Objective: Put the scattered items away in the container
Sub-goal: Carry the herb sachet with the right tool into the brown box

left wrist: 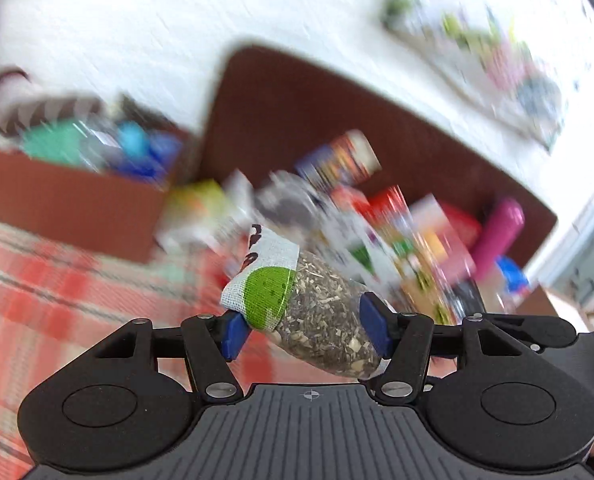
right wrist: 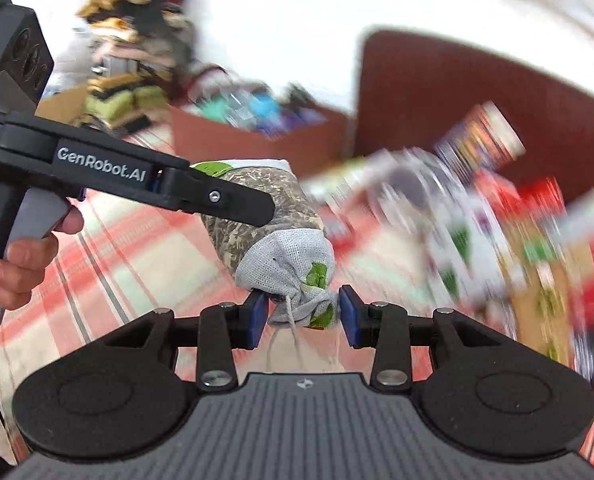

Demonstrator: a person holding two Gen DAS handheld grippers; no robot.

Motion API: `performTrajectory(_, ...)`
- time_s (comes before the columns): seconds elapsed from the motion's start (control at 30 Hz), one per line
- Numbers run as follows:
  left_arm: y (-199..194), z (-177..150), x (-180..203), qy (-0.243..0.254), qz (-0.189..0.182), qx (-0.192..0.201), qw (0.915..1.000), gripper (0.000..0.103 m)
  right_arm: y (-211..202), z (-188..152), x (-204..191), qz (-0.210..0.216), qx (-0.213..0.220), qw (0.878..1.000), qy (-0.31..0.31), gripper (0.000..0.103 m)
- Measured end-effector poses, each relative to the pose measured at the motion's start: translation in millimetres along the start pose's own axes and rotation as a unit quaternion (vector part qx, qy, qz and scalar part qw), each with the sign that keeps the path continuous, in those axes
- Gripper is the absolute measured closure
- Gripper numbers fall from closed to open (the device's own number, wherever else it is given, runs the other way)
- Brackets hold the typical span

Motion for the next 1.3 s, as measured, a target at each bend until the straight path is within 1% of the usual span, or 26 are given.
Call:
performTrajectory(0.13,-33.2,36.3,-27.1,-0.013,0.026,0.048,0.9984,0.034,4.4,62.3,-15.0,0.012,0.02,0.999,-0.033,0.06)
performTrajectory(0.23,-50.0,68.6,-46.7,-0.017,0.044,0.078,0.9958,0.034,10.5,110.2,-25.7,0.0,0.037,0.997,-0.065,0.06)
performTrajectory(0.33,-59.1,100.2,-71.3,-0.028,0.05,0.104,0.9929,0.034,19.2,156.4,-31.9,-0.012,0.054,0.995,-0.088,0.06)
performTrajectory(0.47,-54.9,136.6,-108.1,-0.052,0.053,0.117,0.9903,0.033,43.3,208.4,-33.0,-0.018,0.065,0.993,-0.1,0.06)
performTrajectory(0.57,-37.7,152.4,-133.2,-0.06,0.065,0.112,0.9898,0.032,72.6,232.8,-30.5,-0.017,0.061,0.993,-0.1,0.06)
performTrajectory(0.67,-12.4,157.4,-157.7,-0.077,0.07,0.094,0.9902,0.033,107.4,244.7,-24.5,-0.013,0.05,0.994,-0.092,0.061)
performTrajectory(0.73,3.9,155.3,-175.3,-0.091,0.063,0.08,0.9906,0.034,127.5,250.4,-21.2,-0.011,0.044,0.995,-0.087,0.065)
performTrajectory(0.77,8.3,151.1,-182.7,-0.095,0.06,0.075,0.9908,0.033,136.2,252.9,-19.4,-0.01,0.041,0.996,-0.083,0.067)
performTrajectory(0.83,15.6,149.0,-191.6,-0.103,0.071,0.069,0.9897,0.03,150.4,254.9,-15.7,-0.007,0.027,0.997,-0.075,0.067)
performTrajectory(0.9,17.1,145.1,-198.8,-0.107,0.08,0.065,0.989,0.03,160.2,251.8,-12.8,-0.014,0.013,0.997,-0.075,0.067)
performTrajectory(1.03,9.0,140.3,-205.6,-0.115,0.088,0.069,0.9872,0.031,161.2,239.4,-9.0,-0.019,0.006,0.997,-0.079,0.067)
performTrajectory(1.13,-0.3,142.6,-202.2,-0.113,0.097,0.079,0.9857,0.031,150.9,237.4,-7.9,-0.022,0.016,0.997,-0.076,0.067)
performTrajectory(1.23,-2.2,152.9,-191.5,-0.093,0.125,0.09,0.9836,0.032,144.1,247.9,-12.4,-0.025,0.036,0.997,-0.065,0.067)
performTrajectory(1.3,4.4,160.5,-187.2,-0.081,0.143,0.085,0.9829,0.032,143.7,254.2,-16.8,-0.027,0.049,0.997,-0.059,0.067)
Point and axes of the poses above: each gripper's, at about its wrist camera, not at the fingertips, and y roughly the way its jaws point, x to its right, z to its top, the point moved 2 cm from there along y, roughly the way its jaws point, and after that the axes turned 13 degrees about -x, right-handed, at the moved point
